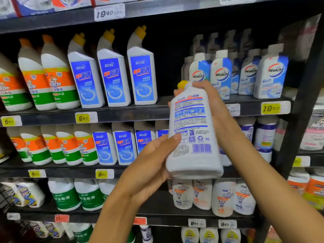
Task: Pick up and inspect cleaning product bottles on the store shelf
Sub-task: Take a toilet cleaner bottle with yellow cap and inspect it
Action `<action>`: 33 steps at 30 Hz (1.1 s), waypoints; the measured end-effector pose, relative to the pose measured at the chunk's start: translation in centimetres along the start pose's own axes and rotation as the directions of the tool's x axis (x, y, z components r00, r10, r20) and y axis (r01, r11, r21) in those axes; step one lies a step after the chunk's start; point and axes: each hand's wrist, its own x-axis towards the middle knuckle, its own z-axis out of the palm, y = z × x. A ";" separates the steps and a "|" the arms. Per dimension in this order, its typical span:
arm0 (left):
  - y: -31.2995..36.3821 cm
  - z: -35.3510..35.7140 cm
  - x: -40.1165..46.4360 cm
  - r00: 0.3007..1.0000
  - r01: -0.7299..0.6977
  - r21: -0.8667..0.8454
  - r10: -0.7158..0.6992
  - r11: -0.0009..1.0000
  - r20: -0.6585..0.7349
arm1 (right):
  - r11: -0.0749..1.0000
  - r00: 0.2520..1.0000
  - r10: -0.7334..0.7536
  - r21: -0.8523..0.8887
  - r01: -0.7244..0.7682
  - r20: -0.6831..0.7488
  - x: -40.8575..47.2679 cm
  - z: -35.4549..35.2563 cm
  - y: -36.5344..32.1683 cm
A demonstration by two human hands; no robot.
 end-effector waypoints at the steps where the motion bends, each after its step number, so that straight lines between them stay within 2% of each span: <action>1: -0.2 -0.2 0.0 0.999 -0.011 0.071 0.013 0.997 -0.037 | 0.999 0.998 -0.051 -0.021 0.050 -0.024 0.2 0.2 -0.3; 4: -0.7 -0.5 1.1 0.986 -0.092 0.293 0.128 0.952 -0.105 | 0.980 0.990 -0.139 -0.144 0.137 0.001 0.4 0.8 -1.0; 7: -1.5 -0.1 2.6 0.964 -0.077 0.345 0.159 0.935 -0.215 | 0.928 0.966 -0.252 -0.270 0.257 0.053 0.3 1.0 -0.8; 9: -2.1 -0.2 3.1 0.954 -0.093 0.243 0.156 0.966 -0.254 | 0.898 0.948 -0.298 -0.303 0.319 0.113 0.0 1.1 -0.7; 10: -2.2 -0.3 3.2 0.963 -0.106 0.112 0.130 0.988 -0.235 | 0.907 0.945 -0.290 -0.272 0.321 0.149 -0.2 1.0 -0.7; 12: -2.1 -0.5 3.4 0.990 -0.040 -0.127 0.022 0.991 -0.140 | 0.948 0.958 -0.221 -0.189 0.255 0.183 -0.3 0.5 -0.5; 13: -2.0 -0.5 3.5 0.997 0.027 -0.164 -0.039 0.986 -0.073 | 0.956 0.966 -0.188 -0.191 0.222 0.179 -0.2 0.2 -0.4; 14: -2.1 -0.4 3.6 0.997 0.071 -0.152 -0.076 0.986 -0.026 | 0.954 0.972 -0.163 -0.224 0.200 0.172 -0.2 0.2 -0.3; 16: -2.7 -0.1 3.9 0.998 0.065 -0.123 -0.066 0.990 -0.002 | 0.919 0.971 -0.181 -0.324 0.224 0.158 -0.2 0.3 -0.1; 18: -3.5 -0.5 4.2 0.999 -0.021 -0.061 0.019 0.998 -0.042 | 0.847 0.955 -0.274 -0.442 0.296 0.114 -0.3 0.5 0.1; 20: -3.4 -1.2 4.3 0.995 -0.093 0.018 0.093 0.996 -0.033 | 0.741 0.907 -0.414 -0.550 0.384 0.076 -0.4 0.6 0.3; 23: -2.8 -1.0 4.6 0.982 -0.152 0.237 0.173 0.959 -0.069 | 0.641 0.832 -0.554 -0.631 0.438 0.016 -0.2 0.9 0.3; 25: -2.9 -0.4 5.1 0.953 -0.234 0.289 0.278 0.928 -0.123 | 0.630 0.844 -0.536 -0.654 0.419 0.025 -0.2 1.2 0.1; 29: -3.9 -0.6 5.6 0.926 -0.300 0.157 0.327 0.941 -0.189 | 0.663 0.883 -0.416 -0.593 0.457 0.215 -0.7 0.6 0.2; 31: -4.1 -1.4 5.8 0.927 -0.308 0.147 0.331 0.940 -0.175 | 0.750 0.909 -0.339 -0.514 0.417 0.242 -0.9 0.1 0.6; 33: -4.0 -1.8 6.0 0.919 -0.343 0.194 0.371 0.919 -0.131 | 0.738 0.899 -0.346 -0.513 0.438 0.270 -1.1 0.0 0.7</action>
